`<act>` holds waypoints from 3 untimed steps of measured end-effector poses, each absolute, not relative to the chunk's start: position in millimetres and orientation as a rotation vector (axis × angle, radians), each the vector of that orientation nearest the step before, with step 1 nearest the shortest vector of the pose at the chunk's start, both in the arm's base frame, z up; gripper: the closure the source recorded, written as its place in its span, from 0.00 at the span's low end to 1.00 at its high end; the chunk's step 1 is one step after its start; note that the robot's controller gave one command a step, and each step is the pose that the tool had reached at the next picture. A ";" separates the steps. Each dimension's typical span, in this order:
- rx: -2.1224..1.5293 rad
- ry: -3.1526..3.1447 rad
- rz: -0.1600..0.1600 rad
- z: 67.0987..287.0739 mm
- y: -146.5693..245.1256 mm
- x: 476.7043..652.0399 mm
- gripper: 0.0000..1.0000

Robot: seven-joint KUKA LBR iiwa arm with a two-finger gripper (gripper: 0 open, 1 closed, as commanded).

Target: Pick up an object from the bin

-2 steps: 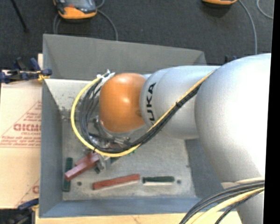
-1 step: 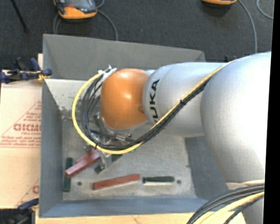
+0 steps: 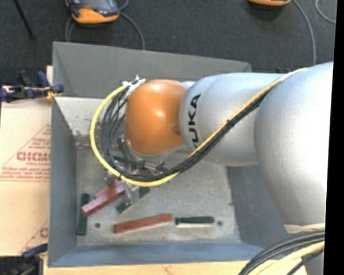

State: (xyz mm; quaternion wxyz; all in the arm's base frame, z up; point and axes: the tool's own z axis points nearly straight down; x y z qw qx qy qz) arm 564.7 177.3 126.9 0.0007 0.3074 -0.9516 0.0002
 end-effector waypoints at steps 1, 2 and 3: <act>0.964 -2.990 0.001 145.9 177.3 565.0 1.00; 0.964 -2.996 0.001 159.4 177.4 566.3 1.00; 0.962 -2.996 0.002 168.4 177.1 566.2 1.00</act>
Offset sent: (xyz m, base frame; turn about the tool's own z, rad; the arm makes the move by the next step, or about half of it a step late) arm -0.0001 0.0000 0.0519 0.0000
